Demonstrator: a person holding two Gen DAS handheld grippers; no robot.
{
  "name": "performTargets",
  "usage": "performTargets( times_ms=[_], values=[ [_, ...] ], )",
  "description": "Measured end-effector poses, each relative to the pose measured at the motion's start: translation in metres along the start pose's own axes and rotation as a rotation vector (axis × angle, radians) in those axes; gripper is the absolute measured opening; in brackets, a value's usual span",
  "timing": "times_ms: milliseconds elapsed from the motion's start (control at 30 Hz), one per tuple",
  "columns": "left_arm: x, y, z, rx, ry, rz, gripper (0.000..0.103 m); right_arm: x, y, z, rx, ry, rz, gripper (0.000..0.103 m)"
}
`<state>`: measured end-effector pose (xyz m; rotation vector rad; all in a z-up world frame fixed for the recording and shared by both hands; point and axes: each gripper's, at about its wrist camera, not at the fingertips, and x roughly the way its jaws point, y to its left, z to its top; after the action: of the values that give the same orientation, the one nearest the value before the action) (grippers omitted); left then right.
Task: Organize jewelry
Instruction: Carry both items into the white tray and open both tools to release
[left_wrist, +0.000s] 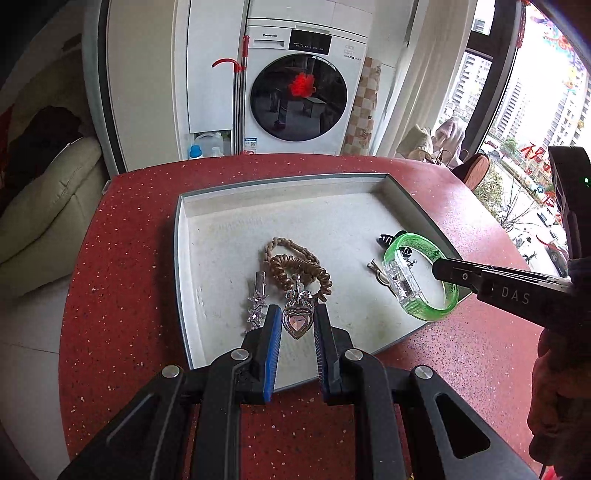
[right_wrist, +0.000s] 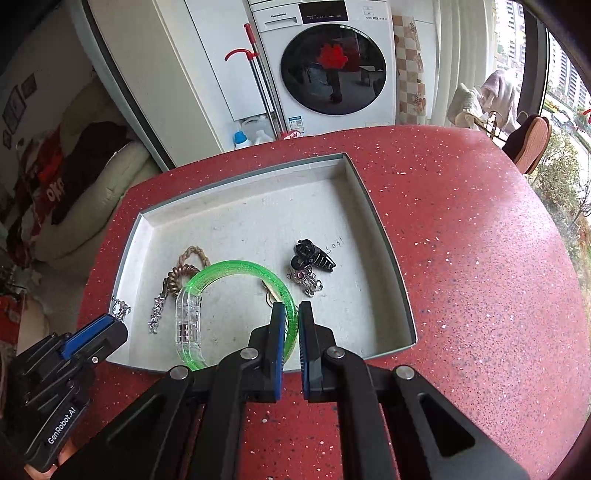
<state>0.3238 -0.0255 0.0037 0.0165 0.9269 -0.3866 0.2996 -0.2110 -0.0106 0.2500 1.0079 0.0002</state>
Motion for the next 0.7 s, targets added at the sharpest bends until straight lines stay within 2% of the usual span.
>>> performTargets(
  times_ms=[267,700],
  values=[
    [0.035,-0.004,0.006,0.005,0.051,0.011,0.036,0.032,-0.007,0.008,0.014,0.048,-0.017,0.008],
    [0.057,-0.002,0.002,0.016,0.068,0.077,0.036,0.045,-0.011,0.016,-0.007,0.014,-0.111,0.008]
  ],
)
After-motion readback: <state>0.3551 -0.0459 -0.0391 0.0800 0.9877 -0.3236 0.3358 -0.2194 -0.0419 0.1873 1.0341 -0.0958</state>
